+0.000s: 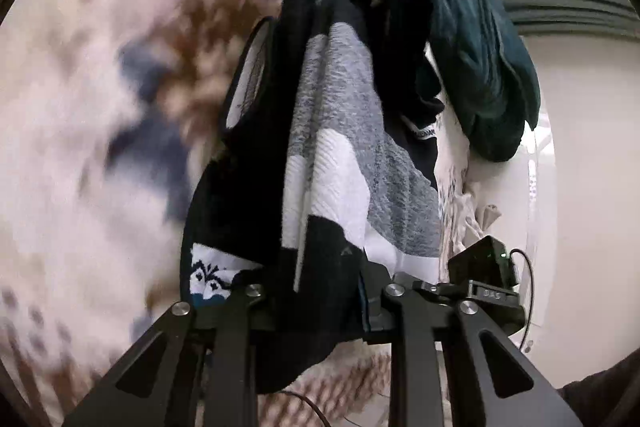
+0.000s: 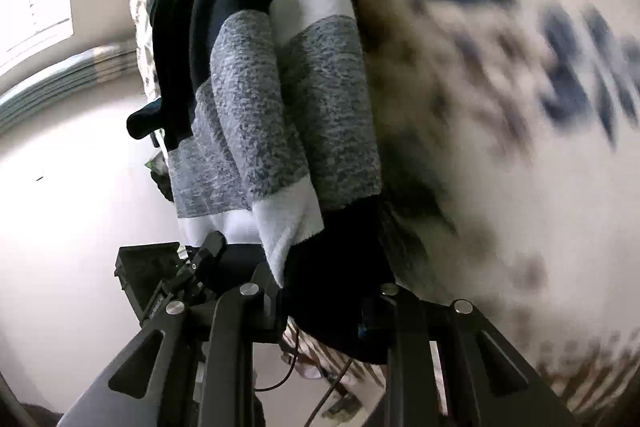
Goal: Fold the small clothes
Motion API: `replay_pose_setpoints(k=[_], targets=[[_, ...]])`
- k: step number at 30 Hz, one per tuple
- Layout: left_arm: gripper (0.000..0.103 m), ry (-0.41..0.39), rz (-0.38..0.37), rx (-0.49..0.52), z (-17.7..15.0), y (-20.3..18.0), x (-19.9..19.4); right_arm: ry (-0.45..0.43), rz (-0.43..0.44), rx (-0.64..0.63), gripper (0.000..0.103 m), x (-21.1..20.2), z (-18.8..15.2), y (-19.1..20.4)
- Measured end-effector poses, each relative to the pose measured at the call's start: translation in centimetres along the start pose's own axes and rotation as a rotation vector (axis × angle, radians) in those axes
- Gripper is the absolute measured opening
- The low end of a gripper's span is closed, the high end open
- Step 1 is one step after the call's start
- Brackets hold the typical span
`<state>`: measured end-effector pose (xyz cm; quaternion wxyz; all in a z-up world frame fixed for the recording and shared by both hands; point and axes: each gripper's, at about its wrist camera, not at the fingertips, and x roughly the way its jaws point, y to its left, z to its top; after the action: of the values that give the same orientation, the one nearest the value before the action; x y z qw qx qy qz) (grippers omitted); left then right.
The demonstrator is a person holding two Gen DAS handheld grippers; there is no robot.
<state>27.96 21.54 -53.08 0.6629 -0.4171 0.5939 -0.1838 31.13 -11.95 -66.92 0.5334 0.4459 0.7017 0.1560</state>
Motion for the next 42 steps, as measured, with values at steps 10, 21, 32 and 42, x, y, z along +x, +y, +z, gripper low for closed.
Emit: replay_pose_setpoints(k=[10, 21, 32, 42], targets=[[0.048, -0.041, 0.132, 0.044, 2.6, -3.4, -3.1, -0.233, -0.301, -0.218, 0.051, -7.4, 2.8, 5.2], [0.056, -0.014, 0.382, 0.334, 16.6, -7.0, 5.6, -0.333, -0.452, -0.314, 0.053, -4.7, 15.0, 11.0], [0.056, 0.028, 0.205, 0.26, 19.9, -7.0, 6.5, -0.336, -0.226, -0.088, 0.053, -5.3, 15.5, 8.8], [0.015, -0.012, 0.197, 0.163, 20.8, -6.0, 8.2, -0.478, -0.239, 0.026, 0.012, -6.8, 14.4, 7.8]])
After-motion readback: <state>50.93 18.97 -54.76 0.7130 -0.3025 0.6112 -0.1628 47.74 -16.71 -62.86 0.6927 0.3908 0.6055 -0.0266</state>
